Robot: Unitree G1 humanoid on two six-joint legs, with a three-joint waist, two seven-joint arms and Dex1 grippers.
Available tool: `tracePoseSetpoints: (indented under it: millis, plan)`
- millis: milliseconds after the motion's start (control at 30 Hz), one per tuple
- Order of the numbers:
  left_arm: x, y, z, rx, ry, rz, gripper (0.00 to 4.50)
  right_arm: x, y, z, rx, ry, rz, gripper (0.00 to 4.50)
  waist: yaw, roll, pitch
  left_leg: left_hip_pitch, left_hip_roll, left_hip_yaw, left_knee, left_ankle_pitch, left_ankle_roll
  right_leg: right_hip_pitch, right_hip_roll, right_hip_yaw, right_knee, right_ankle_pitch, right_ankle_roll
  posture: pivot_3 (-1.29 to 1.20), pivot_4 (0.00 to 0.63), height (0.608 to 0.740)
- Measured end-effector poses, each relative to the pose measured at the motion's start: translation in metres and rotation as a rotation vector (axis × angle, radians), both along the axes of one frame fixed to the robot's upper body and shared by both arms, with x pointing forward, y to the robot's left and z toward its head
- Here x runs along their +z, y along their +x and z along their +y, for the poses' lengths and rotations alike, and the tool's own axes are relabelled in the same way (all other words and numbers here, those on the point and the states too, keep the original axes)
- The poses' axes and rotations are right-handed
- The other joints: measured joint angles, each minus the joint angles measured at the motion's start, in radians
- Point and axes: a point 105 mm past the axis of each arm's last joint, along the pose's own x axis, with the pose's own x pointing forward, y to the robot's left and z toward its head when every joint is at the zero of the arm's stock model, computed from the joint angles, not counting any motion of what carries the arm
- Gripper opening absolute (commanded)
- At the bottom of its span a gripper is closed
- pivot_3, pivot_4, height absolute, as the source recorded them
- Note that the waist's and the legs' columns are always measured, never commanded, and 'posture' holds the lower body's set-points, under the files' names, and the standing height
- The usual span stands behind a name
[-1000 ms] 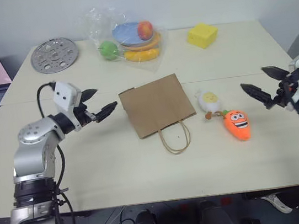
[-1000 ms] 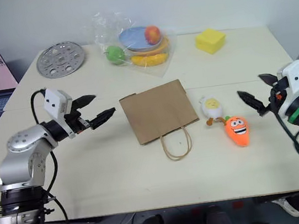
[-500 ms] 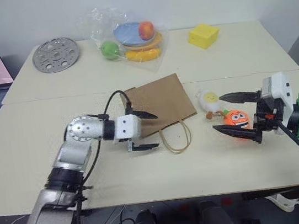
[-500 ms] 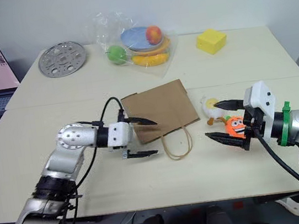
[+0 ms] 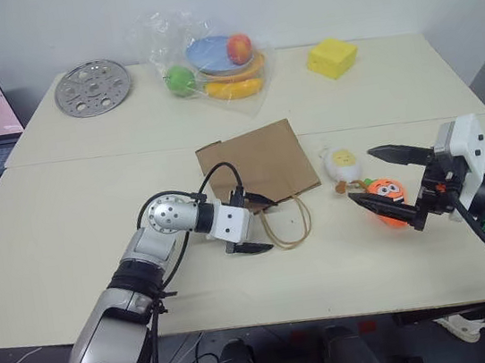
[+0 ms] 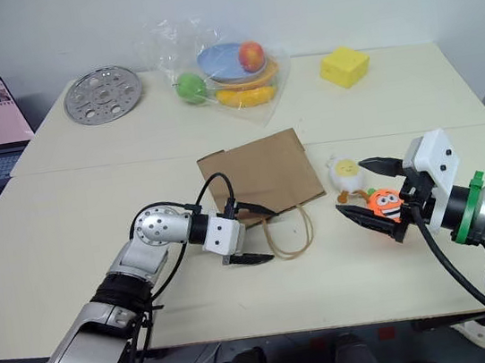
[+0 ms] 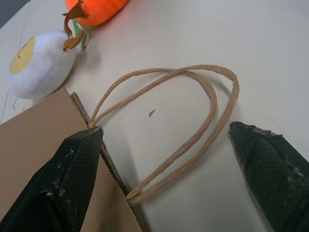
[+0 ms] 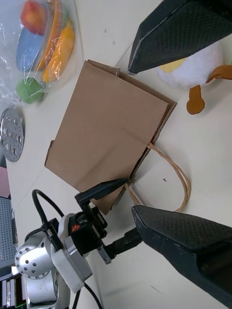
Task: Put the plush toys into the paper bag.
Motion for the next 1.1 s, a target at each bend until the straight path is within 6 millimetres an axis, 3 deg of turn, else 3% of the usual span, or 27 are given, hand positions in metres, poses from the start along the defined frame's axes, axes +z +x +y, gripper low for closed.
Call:
tracePoseSetpoints:
  millis: [300, 433, 833, 967, 1100]
  plan:
    - [0.015, 0.005, -0.03, 0.045, -0.192, 0.113, 4.47, 0.004, 0.004, 0.001, -0.028, 0.044, -0.007, 4.5, 0.003, 0.0, 0.0, 0.0, 0.0, 0.0, 0.0, 0.0, 0.0, 0.0, 0.0, 0.0, 0.0, 0.0, 0.0, 0.0, 0.15, 0.74]
    - [0.022, 0.004, -0.029, 0.049, -0.21, 0.14, 3.63, 0.005, 0.006, 0.0, -0.043, 0.056, -0.006, 4.5, 0.002, 0.0, 0.0, 0.0, 0.0, 0.0, 0.0, 0.0, 0.0, 0.0, 0.0, 0.0, 0.0, 0.0, 0.0, 0.0, 0.15, 0.74]
    - [0.026, 0.014, -0.025, 0.154, -0.279, 0.262, 0.02, 0.005, 0.008, 0.0, -0.043, 0.067, 0.004, 4.5, 0.005, 0.0, 0.0, 0.0, 0.0, 0.0, 0.0, 0.0, 0.0, 0.0, 0.0, 0.0, 0.0, 0.0, 0.0, 0.0, 0.15, 0.74]
    - [0.039, 0.022, -0.019, 0.206, -0.342, 0.341, 0.02, -0.003, 0.008, -0.002, -0.05, 0.047, 0.023, 4.5, 0.004, 0.0, 0.0, 0.0, 0.0, -0.001, 0.0, 0.0, 0.0, 0.0, 0.0, 0.0, 0.0, 0.0, 0.0, 0.0, 0.15, 0.74]
    - [0.073, 0.03, -0.011, 0.24, -0.451, 0.451, 0.02, -0.005, 0.008, 0.001, -0.034, 0.044, 0.028, 4.5, 0.002, 0.0, 0.0, 0.0, 0.0, -0.001, 0.0, 0.0, 0.0, 0.0, 0.001, 0.0, 0.001, 0.0, 0.0, 0.0, 0.15, 0.74]
